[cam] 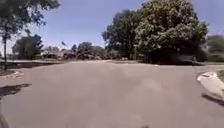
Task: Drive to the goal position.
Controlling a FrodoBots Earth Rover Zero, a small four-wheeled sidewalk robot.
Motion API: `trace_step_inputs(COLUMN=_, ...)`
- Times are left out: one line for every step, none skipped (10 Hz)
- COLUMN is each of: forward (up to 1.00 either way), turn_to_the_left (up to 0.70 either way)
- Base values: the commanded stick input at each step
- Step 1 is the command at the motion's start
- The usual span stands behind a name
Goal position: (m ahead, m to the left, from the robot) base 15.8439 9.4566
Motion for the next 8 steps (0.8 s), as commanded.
trace_step_inputs(forward=0.70, turn_to_the_left=0.00)
trace_step_inputs(forward=0.70, turn_to_the_left=0.00)
trace_step_inputs(forward=0.70, turn_to_the_left=0.00)
trace_step_inputs(forward=0.70, turn_to_the_left=0.00)
trace_step_inputs(forward=0.70, turn_to_the_left=0.00)
trace_step_inputs(forward=0.70, turn_to_the_left=0.00)
trace_step_inputs(forward=0.70, turn_to_the_left=0.00)
trace_step_inputs(forward=0.70, turn_to_the_left=0.00)
